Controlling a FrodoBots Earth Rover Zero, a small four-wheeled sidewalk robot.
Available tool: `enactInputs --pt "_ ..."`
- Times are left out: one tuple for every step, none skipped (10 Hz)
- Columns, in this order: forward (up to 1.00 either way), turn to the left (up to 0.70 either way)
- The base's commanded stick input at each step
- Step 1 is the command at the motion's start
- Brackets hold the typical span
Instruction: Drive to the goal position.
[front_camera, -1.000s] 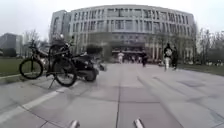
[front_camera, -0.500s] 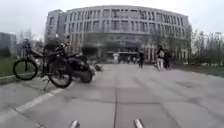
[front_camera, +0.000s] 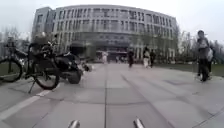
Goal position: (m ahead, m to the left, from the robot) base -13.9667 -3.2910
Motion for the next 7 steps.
enactInputs --pt "0.85 -0.04" --pt "0.85 -0.04" --pt "0.85 -0.04" --pt "0.85 -0.04" --pt "0.85 -0.04" --pt "0.85 -0.04" --pt "0.85 -0.04"
